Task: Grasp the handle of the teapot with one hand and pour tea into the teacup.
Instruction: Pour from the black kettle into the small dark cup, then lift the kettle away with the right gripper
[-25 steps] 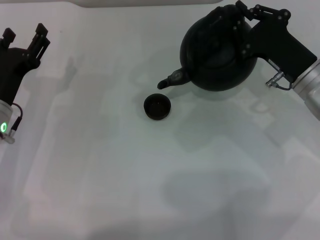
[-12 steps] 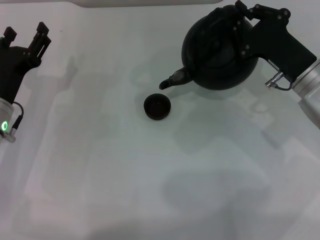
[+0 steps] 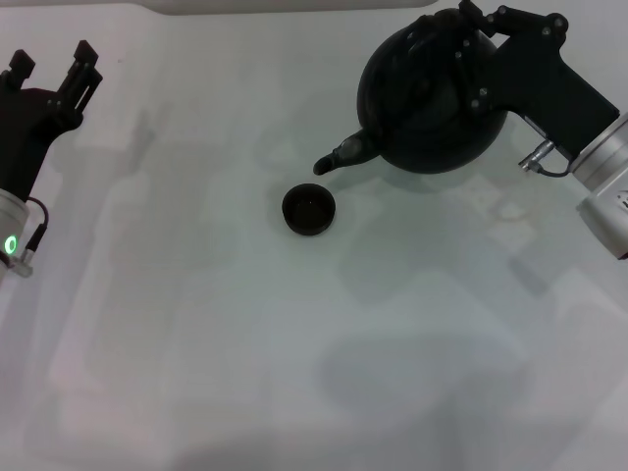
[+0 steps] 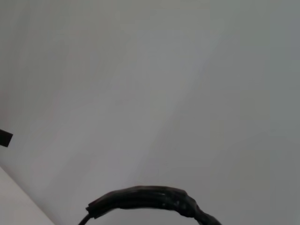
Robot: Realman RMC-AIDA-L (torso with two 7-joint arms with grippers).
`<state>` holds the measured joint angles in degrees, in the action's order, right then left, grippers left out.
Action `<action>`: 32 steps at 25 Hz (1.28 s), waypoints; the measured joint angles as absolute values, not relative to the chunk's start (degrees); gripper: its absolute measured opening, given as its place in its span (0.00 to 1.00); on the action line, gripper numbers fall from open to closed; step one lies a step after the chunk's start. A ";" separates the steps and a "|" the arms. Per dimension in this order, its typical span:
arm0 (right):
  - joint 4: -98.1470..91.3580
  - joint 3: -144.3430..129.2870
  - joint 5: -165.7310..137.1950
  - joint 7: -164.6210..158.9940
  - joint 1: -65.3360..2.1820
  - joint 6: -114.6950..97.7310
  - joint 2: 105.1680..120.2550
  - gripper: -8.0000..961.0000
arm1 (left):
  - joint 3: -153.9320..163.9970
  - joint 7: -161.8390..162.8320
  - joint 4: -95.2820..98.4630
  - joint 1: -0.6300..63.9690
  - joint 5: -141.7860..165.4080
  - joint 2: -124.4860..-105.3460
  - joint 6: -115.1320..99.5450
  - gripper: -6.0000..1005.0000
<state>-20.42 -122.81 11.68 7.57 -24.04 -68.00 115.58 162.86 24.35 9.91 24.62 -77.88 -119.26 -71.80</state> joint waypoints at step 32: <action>-20.66 -124.19 11.69 16.07 -24.08 -67.73 115.75 0.13 | 162.86 24.35 10.11 24.68 -77.91 -119.26 -71.10 0.87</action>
<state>-20.66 -124.19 11.69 16.07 -24.08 -67.73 115.75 162.86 24.35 10.11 24.68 -77.91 -119.26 -71.10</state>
